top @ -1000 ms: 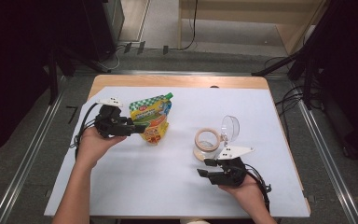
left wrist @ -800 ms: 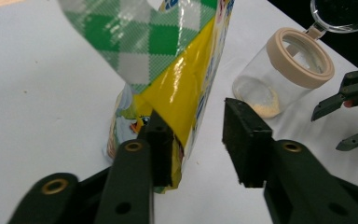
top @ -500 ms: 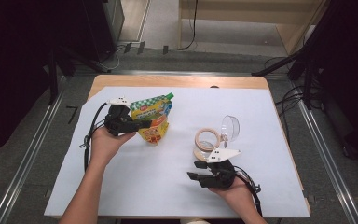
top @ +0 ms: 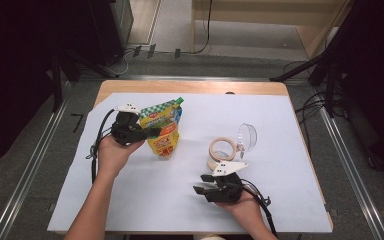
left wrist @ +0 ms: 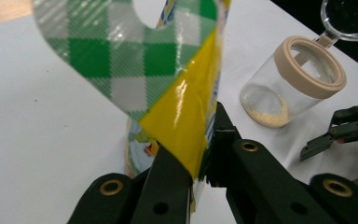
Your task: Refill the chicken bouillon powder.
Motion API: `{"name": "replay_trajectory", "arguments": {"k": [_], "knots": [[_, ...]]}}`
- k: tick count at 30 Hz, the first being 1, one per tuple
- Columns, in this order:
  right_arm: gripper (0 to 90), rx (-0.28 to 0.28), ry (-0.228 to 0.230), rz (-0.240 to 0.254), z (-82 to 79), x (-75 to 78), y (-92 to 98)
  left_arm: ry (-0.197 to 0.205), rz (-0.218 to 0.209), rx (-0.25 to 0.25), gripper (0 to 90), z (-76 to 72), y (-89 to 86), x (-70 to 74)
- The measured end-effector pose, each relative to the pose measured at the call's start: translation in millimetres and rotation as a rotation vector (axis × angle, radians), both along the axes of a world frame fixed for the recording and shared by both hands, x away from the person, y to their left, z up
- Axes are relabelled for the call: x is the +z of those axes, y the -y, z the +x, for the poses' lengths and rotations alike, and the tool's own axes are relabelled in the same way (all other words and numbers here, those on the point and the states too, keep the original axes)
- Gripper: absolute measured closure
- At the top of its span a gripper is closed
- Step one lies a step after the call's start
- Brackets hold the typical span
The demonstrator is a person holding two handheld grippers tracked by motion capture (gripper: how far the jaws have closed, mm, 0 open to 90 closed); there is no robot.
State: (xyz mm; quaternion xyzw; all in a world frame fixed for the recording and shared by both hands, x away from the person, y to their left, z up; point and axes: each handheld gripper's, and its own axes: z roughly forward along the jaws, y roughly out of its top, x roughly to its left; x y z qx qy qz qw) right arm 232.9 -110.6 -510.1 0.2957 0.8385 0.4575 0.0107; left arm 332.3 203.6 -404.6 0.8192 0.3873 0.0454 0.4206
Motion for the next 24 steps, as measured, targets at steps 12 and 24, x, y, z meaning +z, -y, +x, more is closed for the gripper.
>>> {"name": "replay_trajectory", "arguments": {"k": [12,24], "knots": [[51.2,-0.032,0.003,0.024,3.6,-0.2,3.7,0.009,0.016,-0.197,89.2,-21.8,23.1,38.5],[56.1,-0.062,0.017,0.016,7.4,-4.5,-1.3,-0.011,0.000,-0.322,89.2,-38.3,45.6,56.1]]}}
